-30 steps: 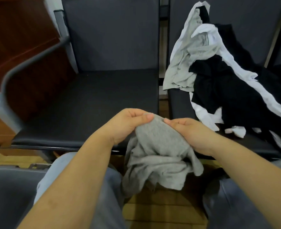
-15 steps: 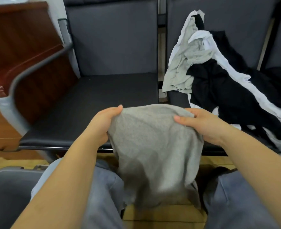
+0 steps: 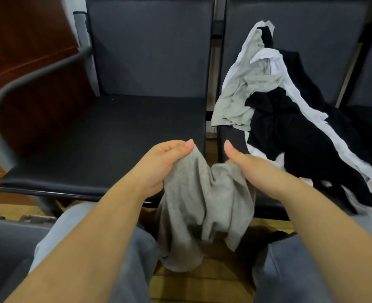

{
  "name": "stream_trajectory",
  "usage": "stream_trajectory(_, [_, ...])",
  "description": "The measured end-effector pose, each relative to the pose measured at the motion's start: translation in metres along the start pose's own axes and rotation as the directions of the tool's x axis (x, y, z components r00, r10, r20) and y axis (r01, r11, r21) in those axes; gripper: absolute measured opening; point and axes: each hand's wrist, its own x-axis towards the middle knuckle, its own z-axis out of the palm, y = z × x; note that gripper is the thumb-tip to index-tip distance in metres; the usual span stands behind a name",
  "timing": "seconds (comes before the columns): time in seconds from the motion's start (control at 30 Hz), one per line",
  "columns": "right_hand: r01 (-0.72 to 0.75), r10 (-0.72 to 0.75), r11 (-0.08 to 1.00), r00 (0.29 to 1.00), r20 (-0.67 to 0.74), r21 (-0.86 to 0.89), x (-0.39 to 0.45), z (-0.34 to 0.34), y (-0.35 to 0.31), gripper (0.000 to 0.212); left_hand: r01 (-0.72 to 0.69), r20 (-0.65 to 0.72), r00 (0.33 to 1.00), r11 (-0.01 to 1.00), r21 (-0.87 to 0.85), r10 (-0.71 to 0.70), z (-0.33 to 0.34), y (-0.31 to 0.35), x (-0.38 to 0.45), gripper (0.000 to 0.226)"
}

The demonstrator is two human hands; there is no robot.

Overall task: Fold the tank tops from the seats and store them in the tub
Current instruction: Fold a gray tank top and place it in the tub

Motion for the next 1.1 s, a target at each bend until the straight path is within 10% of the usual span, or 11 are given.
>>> stream_trajectory(0.27, [0.249,-0.261,0.962,0.959,0.109,0.109,0.019,0.021,0.001,0.045,-0.172,-0.007,0.984,0.947,0.270,0.181,0.017,-0.009,0.023,0.023])
stream_trajectory(0.37, [0.281,-0.294,0.952,0.950,0.104,0.121,0.020,0.020,0.005,0.062,-0.156,-0.004,0.987,0.956,0.249,0.162,0.023,-0.008,0.026,0.028])
stream_trajectory(0.53, [0.276,-0.284,0.919,0.959,-0.011,0.283,0.013,-0.002,0.006,0.058,-0.005,0.099,0.995,0.975,0.222,-0.017,0.026,-0.009,0.028,0.064])
stream_trajectory(0.7, [0.256,-0.120,0.819,0.952,-0.283,0.513,0.005,-0.038,0.016,0.026,0.087,0.147,0.970,0.837,0.540,-0.195,0.019,-0.010,0.028,0.065])
stream_trajectory(0.83, [0.207,0.066,0.780,0.911,-0.408,0.590,0.005,-0.061,0.028,0.077,0.178,-0.041,0.977,0.701,0.691,-0.208,0.001,-0.004,0.025,0.048])
stream_trajectory(0.97, [0.080,0.066,0.915,0.937,-0.342,0.395,0.004,-0.043,0.032,0.016,0.109,-0.061,0.994,0.839,0.532,-0.090,-0.003,0.003,0.017,0.032])
stream_trajectory(1.1, [0.080,-0.068,0.983,0.995,-0.076,0.163,0.000,-0.004,0.025,0.054,-0.009,0.046,0.999,0.910,0.415,-0.011,0.012,-0.003,0.014,0.010])
